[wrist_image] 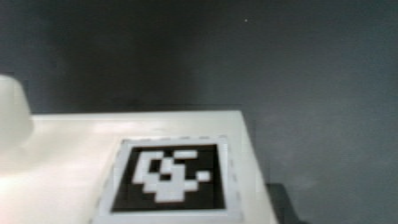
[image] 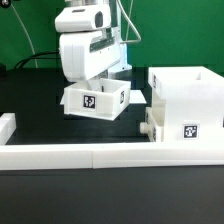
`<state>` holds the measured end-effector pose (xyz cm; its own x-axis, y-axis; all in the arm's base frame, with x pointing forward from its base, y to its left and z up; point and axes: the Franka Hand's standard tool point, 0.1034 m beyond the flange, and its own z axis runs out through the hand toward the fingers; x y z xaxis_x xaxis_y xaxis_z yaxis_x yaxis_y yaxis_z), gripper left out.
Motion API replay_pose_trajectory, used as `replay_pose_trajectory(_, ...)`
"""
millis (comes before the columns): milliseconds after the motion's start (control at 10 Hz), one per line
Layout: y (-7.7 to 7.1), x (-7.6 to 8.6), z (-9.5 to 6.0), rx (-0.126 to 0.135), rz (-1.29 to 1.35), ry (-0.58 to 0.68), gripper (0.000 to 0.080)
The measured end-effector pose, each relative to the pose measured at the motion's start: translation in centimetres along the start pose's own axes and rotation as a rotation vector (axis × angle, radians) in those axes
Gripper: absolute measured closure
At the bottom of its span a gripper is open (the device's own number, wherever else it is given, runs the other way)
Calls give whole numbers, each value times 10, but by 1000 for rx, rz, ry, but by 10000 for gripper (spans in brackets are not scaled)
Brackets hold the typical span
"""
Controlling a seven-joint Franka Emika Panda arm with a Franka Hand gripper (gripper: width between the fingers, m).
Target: Assemble drawer
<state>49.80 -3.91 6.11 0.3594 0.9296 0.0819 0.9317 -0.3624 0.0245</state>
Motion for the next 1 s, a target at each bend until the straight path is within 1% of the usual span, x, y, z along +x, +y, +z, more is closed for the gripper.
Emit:
replay_pose_trajectory(100,5,6,-3,10,-29,-9,757)
replay_pose_trajectory(300,20,17,-8,27,-42,-11,757)
replay_pose_trajectory(400,26,19,-6,40,-41,-11,757)
replay_pose_trajectory(700,27,18,-4,45,-49,-11,757)
replay_pose_trajectory(800,26,17,-4,45,-124,-12,757)
replay_pose_trajectory(1000,24,16,-2,46,-134,-11,757)
